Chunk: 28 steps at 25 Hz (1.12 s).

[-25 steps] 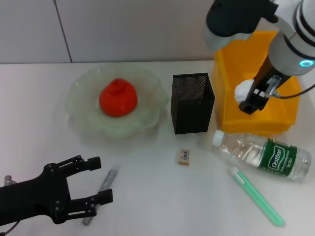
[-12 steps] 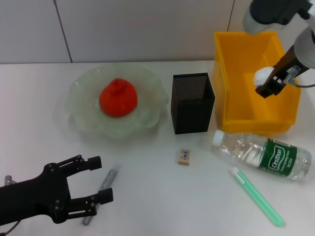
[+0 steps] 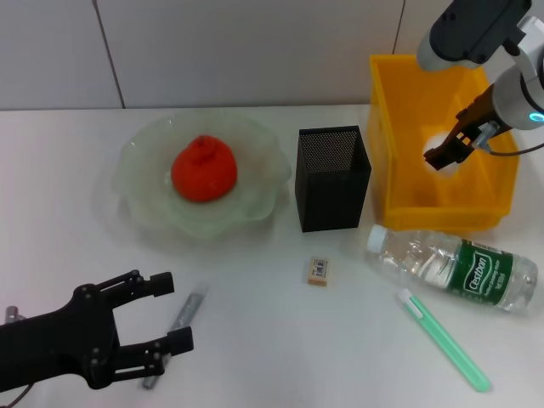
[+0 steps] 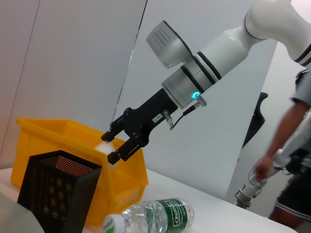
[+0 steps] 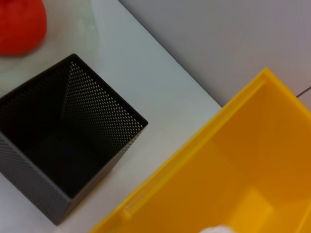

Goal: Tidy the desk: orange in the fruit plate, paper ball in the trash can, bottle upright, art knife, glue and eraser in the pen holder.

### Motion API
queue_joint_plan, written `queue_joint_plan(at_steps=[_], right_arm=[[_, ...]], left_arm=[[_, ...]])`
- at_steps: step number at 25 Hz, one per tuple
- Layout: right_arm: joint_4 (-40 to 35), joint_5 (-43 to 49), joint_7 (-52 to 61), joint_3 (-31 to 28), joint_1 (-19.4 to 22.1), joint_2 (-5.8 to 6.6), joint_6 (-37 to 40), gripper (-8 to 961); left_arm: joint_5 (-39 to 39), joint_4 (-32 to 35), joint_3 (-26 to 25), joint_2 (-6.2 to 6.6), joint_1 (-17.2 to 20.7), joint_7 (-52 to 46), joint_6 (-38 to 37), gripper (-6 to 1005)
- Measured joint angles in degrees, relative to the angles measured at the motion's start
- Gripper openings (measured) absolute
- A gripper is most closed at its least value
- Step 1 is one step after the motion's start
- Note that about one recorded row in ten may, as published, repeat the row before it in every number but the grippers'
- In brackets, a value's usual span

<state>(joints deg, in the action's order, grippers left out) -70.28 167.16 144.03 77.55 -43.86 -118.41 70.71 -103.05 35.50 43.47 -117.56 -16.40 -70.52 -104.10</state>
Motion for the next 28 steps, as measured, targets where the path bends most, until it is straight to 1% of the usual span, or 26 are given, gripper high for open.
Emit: queue_joint_plan(at_steps=[2,7,8,9,10,11,12,13,14,15,16,17,20,24,28], right_arm=[[-0.28,0.00,-0.01,0.05,0.12,-0.13,-0.05,614],[-0.93,0.00,-0.04,0.05,0.17,-0.30,0.57,781],[-2.83,0.00,-0.05,0.25,0.39,-0.43,2.11,814],[-2.83,0.00,-0.05,0.25,0.39,-0.43,2.11,820],[-4.30,0.00,-0.06,0.40,0.71,-0.51,3.31,826],[-7.80,0.00,-0.06,1.19,1.50,-0.73,6.31,831],[-7.80,0.00,-0.06,1.19,1.50,-0.73,6.31,837],[-11.40,0.00,0.15,1.96,2.03,-0.81,10.10,843],[-11.40,0.00,0.15,1.96,2.03,-0.81,10.10,843],[-13.11,-0.02,0.39,2.29,2.18,-0.85,12.11,843],[-16.30,-0.32,0.72,2.33,2.20,-0.89,16.23,842],[-16.30,-0.32,0.72,2.33,2.20,-0.89,16.23,842],[-19.72,-0.59,0.99,2.21,1.35,-0.90,22.70,842],[-19.76,-1.39,0.61,1.54,-1.49,-0.70,31.75,841],[-16.69,-2.81,-0.96,1.78,-3.60,-0.66,35.87,840]], left_arm=[[0.05,0.00,-0.31,0.09,0.42,-0.47,-0.48,864],[-0.07,-0.48,-0.38,0.10,0.56,-0.68,-0.77,864],[-0.09,-0.51,-0.39,0.13,0.64,-0.68,-0.92,864],[-0.09,-0.51,-0.40,0.16,0.69,-0.66,-0.96,864],[-0.06,-0.52,-0.41,0.18,0.80,-0.57,-1.03,863],[-0.02,-0.53,-0.53,0.18,0.97,-0.37,-1.11,863],[-0.02,-0.53,-0.53,0.18,0.97,-0.37,-1.11,863],[-0.01,-0.52,-0.64,0.20,1.05,-0.28,-1.16,863],[-0.01,-0.53,-0.70,0.20,1.10,-0.23,-1.19,863],[-0.01,-0.53,-0.75,0.20,1.12,-0.19,-1.23,863],[-0.05,-0.53,-0.75,0.20,1.14,-0.10,-1.25,863],[-0.11,-0.53,-0.76,0.21,1.17,0.12,-1.27,863],[-0.17,-0.53,-0.76,0.22,1.22,0.83,-1.29,863],[-0.12,-0.53,-0.76,0.23,1.20,1.46,-1.07,863],[-0.19,-0.53,-0.76,0.20,1.03,1.57,-0.85,864]])
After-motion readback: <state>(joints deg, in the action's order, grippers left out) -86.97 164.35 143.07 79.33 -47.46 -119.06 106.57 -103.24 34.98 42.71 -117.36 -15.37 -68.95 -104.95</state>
